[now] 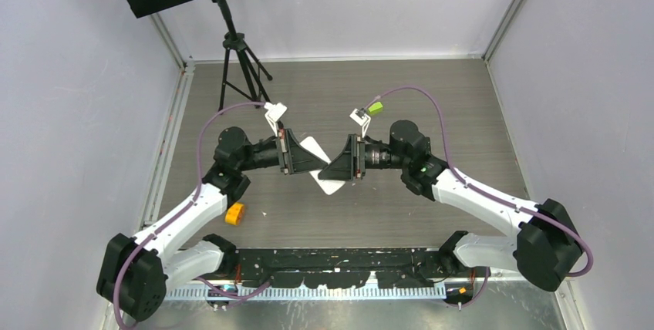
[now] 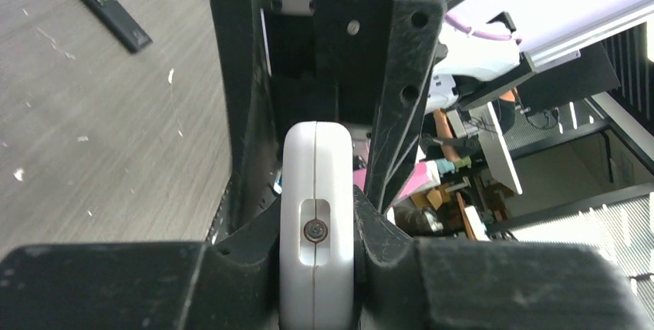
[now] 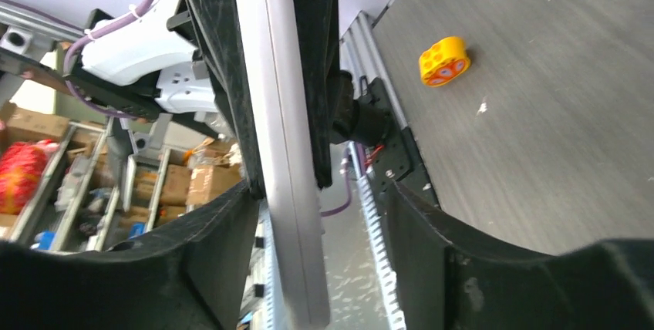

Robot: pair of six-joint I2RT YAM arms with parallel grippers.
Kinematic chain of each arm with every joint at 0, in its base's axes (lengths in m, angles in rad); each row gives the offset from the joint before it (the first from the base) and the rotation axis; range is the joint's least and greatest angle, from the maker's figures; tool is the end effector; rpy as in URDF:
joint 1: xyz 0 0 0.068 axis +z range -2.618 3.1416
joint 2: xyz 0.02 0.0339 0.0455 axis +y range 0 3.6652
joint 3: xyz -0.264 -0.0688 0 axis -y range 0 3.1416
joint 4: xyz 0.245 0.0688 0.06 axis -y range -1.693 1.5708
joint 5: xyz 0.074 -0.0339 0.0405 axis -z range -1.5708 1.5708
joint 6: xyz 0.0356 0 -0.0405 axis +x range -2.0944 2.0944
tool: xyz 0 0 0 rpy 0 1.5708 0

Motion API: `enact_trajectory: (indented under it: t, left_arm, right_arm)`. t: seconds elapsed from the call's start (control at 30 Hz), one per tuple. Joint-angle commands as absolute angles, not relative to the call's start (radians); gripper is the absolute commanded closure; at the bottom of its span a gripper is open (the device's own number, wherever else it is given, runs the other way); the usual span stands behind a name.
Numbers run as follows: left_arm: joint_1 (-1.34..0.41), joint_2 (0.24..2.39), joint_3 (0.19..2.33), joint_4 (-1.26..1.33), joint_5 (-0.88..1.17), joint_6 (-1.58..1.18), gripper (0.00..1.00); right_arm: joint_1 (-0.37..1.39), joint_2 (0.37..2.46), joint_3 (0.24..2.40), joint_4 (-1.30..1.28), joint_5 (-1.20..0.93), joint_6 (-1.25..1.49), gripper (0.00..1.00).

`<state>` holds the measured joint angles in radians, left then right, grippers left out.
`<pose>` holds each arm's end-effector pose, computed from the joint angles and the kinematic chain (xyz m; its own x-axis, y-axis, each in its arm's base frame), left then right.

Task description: Load the batteries into the remote control

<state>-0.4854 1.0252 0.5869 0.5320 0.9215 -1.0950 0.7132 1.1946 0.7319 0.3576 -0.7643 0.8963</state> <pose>0.1861 -0.1302 0.2985 -0.8364 -0.1665 -0.5223 0.5241 0.0367 -0.8509 0.1867 0.1941 0.2929 -0.8249 0.0318 -0.5644 -0.5580 0.1133 0.8221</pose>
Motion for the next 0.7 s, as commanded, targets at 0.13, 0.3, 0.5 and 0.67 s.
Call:
enact_trajectory:
  t: [0.13,0.3,0.5,0.67]
  left_arm:
    - [-0.509,1.029,0.623,0.469,0.993,-1.027,1.00]
    - [-0.509,1.035,0.626,0.468,0.994,-1.028,1.00]
    - [-0.509,1.033,0.632,0.472,1.001,-1.035,1.00]
    - [-0.509,1.031,0.629,0.477,1.012,-1.038,1.00]
  right_arm:
    - [0.695,1.060,0.721,0.315,-0.775,0.745,0.16]
    - [0.695,1.014,0.722,0.234,-0.819,0.687,0.18]
    - [0.695,1.043,0.760,0.079,-0.854,0.590,0.19]
    - [0.695,1.087,0.775,0.077,-0.864,0.584,0.27]
